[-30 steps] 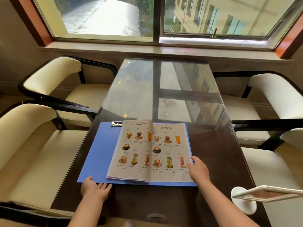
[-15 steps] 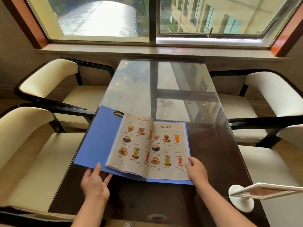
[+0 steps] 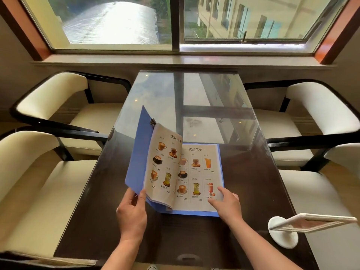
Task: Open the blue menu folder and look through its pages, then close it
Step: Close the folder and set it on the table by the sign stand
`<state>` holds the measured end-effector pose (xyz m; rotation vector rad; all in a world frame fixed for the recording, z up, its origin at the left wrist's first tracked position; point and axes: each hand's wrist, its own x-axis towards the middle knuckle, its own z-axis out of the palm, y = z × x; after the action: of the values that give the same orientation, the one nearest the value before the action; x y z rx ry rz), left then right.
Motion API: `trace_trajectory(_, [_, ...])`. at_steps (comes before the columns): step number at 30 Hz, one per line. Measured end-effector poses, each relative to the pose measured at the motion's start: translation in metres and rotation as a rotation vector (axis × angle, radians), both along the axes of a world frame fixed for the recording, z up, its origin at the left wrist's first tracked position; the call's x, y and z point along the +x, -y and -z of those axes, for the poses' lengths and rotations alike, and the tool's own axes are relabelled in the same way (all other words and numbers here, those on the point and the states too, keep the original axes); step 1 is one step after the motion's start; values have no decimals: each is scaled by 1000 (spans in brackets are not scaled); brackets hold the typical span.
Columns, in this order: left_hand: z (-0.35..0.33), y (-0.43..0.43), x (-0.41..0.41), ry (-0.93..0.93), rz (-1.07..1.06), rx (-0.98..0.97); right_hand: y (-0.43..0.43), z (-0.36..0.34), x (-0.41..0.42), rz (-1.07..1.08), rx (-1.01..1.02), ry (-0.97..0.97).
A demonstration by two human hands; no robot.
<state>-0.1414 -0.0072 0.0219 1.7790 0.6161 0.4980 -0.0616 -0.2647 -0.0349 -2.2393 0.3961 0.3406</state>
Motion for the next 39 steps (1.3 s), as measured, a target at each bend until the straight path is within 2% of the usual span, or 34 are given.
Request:
trace_trajectory(7, [-12,24,9,78,217,503,3,0,2,-7,-7,-4])
trace_trajectory(10, [-16,33,11,115,319,636,5,0,4,-15,14,-11])
trace_trajectory(18, [-14,54,17,116,513,760,15,3,7,49,159,-27])
trace_trajectory(23, [-9,64,22,18,593,789,16,0,7,111,262,-46])
trace_trajectory(27, [-7,78,27,-80,650,854,18,3,9,257,383,-40])
trace_trajectory(32, [-2,100,35,-184,750,1039,24,8,15,386,560,-63])
trace_trajectory(39, [24,112,36,-304,778,1089,25,2,15,365,541,-35])
